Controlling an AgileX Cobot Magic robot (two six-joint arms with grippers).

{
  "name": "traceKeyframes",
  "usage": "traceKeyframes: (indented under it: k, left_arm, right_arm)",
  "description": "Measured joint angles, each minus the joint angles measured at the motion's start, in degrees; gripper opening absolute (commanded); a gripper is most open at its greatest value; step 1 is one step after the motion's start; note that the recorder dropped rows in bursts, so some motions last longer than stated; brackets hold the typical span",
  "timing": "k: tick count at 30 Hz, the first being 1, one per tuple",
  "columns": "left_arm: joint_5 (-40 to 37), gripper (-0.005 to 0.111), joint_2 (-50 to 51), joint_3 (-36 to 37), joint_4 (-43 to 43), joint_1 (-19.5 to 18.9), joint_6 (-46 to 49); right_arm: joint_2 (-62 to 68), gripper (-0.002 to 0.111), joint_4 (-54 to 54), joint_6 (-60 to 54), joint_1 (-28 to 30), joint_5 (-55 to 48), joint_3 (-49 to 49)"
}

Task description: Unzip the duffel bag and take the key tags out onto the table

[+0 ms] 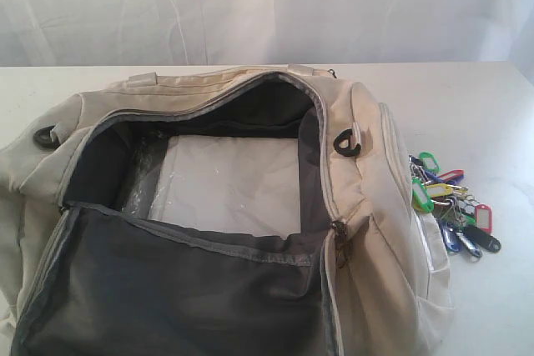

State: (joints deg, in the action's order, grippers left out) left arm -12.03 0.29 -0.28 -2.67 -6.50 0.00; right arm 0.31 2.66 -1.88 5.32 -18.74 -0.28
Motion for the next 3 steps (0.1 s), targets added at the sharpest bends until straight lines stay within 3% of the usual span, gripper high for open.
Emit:
traceKeyframes:
  k: [3]
  left_arm:
    - [0.0, 0.0, 0.0, 0.0, 0.0, 0.0, 0.0]
  right_arm:
    - [0.0, 0.0, 0.0, 0.0, 0.0, 0.0, 0.0]
